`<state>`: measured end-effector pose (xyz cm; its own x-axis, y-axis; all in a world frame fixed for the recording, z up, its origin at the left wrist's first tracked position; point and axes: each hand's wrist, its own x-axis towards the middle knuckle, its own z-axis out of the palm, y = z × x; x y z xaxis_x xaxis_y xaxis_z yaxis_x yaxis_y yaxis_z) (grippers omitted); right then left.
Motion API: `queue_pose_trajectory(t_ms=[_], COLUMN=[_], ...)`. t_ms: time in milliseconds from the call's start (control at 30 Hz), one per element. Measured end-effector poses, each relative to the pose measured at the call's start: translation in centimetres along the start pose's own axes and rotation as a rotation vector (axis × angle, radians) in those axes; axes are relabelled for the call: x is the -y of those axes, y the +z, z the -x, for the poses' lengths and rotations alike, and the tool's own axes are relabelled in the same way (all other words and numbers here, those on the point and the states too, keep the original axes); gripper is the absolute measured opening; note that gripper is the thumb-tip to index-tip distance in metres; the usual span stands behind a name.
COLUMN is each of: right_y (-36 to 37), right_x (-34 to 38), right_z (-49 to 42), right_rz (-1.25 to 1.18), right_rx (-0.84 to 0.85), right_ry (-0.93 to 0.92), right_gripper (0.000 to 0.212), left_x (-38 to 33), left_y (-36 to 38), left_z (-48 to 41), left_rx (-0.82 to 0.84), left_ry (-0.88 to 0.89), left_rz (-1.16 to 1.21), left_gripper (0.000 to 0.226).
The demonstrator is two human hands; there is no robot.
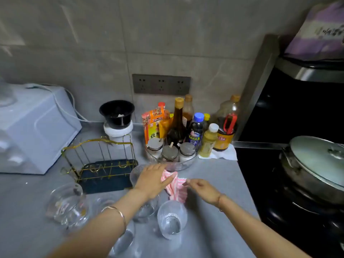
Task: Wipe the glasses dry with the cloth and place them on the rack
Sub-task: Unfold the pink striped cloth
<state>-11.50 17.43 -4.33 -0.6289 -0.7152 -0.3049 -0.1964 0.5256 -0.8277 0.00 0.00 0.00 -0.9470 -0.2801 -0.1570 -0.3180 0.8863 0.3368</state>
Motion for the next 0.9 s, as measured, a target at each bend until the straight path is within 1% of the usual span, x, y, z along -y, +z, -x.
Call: queue_pose_trajectory(t_ms=[33,100,133,200,300,400,500,567,667,733,800,833,900], right_y=[0.6,1.7,2.2,3.0,4.1,3.9,1.7,-0.4,-4.2,-6.6,-8.6,-9.3,-9.9], right_x=[-0.2,0.0,0.0,0.1,0.2,-0.5,-1.5,-1.8,-2.9,-4.7,-6.9,-8.4,-10.8], right_z=[-0.2,-0.2,-0.5,-1.2,-2.0,-2.1,-1.2,0.2,3.0,5.1,6.9,7.6,8.3], right_rz=[-0.109,-0.180,-0.165,-0.219,-0.305,-0.434,-0.603,-0.711,-0.826,-0.834,-0.792,-0.736,-0.548], right_rx=[0.061,0.139,0.149,0.162,0.130,0.071,0.051,0.075,0.091,0.070,0.018,-0.007,-0.022], right_ry=[0.078,0.202,0.220,0.235,0.272,0.253,0.206,0.167,0.134,0.134,0.149,0.143,0.115], right_gripper=[0.038,0.047,0.051,0.055,0.053,0.048,0.044,0.046,0.048,0.048,0.048,0.048,0.051], left_x=[0.5,1.6,2.0,2.3,2.3,2.0,0.7,-0.8,-3.9,-6.0,-7.3,-7.8,-8.1], left_y=[0.3,1.5,1.8,2.4,2.6,2.4,2.0,1.8,2.2,3.0,3.8,4.5,5.7], left_z=[0.0,-0.1,-0.1,-0.3,-0.3,-0.2,-0.7,-1.2,-2.2,-2.8,-3.5,-3.9,-4.7], left_rx=[0.005,-0.003,-0.007,-0.035,-0.077,-0.122,-0.196,-0.170,-0.081,-0.030,0.025,0.056,0.122], left_ry=[-0.002,-0.028,-0.047,-0.036,-0.018,0.000,0.027,0.059,0.134,0.194,0.239,0.250,0.246], left_rz=[0.022,0.022,0.026,0.044,0.077,0.112,0.148,0.188,0.242,0.253,0.250,0.235,0.184], left_gripper=[0.099,0.084,0.076,0.062,0.053,0.046,0.040,0.038,0.037,0.037,0.035,0.035,0.036])
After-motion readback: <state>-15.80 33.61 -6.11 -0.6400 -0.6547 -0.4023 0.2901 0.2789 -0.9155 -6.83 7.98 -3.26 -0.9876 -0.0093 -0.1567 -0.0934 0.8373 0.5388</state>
